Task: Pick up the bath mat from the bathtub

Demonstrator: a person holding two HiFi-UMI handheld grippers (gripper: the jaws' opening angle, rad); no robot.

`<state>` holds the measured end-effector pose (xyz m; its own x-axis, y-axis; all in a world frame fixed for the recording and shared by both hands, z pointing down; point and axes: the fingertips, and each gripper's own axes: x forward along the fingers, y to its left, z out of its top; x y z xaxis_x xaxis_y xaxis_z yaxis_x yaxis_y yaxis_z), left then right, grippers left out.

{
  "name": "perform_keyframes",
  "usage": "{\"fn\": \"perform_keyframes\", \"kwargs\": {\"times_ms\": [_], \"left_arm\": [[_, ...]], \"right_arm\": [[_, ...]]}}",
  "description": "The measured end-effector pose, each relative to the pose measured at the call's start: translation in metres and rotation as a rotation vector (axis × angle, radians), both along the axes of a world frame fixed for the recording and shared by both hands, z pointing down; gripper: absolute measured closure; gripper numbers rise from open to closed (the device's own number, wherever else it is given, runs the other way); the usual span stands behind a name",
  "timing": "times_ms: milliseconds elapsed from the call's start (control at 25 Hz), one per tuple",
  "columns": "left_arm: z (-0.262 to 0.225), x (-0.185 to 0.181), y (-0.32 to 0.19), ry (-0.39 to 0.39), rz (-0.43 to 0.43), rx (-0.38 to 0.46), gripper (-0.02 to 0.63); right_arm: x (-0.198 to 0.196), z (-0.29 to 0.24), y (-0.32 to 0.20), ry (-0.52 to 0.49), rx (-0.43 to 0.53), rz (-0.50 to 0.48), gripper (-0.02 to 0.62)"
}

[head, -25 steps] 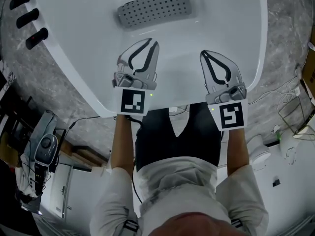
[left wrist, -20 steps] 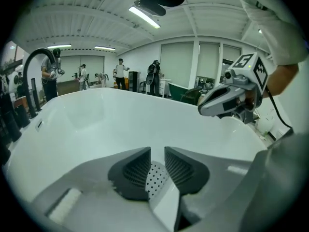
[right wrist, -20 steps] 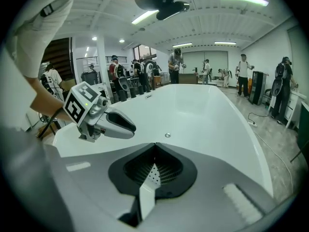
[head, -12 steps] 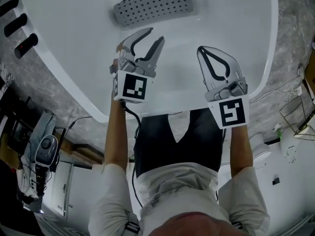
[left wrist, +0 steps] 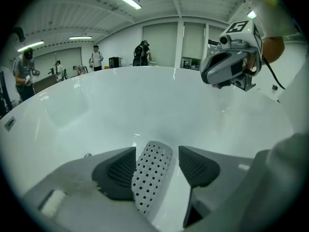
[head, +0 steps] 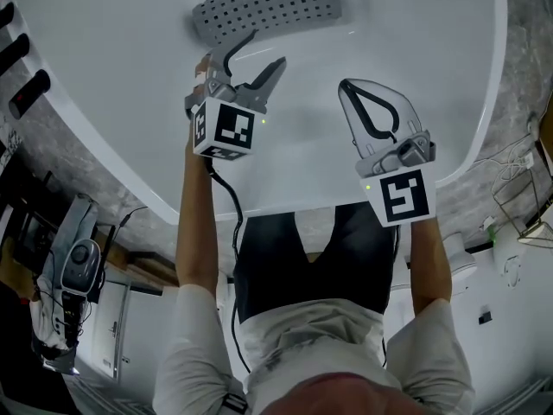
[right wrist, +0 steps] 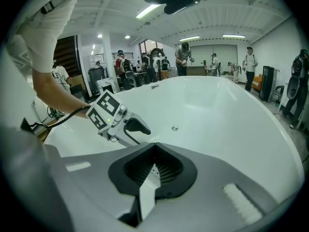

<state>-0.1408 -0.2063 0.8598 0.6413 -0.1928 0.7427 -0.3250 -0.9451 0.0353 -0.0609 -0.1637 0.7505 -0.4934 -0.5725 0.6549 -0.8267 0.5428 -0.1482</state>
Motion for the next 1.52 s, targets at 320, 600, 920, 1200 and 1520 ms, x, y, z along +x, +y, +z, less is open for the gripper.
{"fn": "perform_keyframes", "kwargs": {"times_ms": [320, 600, 920, 1200, 1520], "left_arm": [[0.044, -0.004, -0.004, -0.045, 0.052, -0.035, 0.247], [0.096, -0.008, -0.010, -0.094, 0.099, -0.055, 0.101], [0.148, -0.012, -0.015, -0.147, 0.134, -0.074, 0.027], [0.185, -0.024, -0.021, -0.215, 0.155, -0.053, 0.005], [0.211, -0.043, -0.022, -0.276, 0.173, -0.028, -0.008]], "right_arm": [[-0.009, 0.031, -0.009, 0.001, -0.006, -0.037, 0.592], [-0.014, 0.059, -0.012, 0.006, -0.020, -0.066, 0.592], [-0.010, 0.086, -0.013, -0.007, -0.071, -0.049, 0.592], [-0.027, 0.108, -0.018, -0.014, -0.084, -0.088, 0.592], [-0.042, 0.119, -0.013, -0.031, -0.104, -0.108, 0.592]]}}
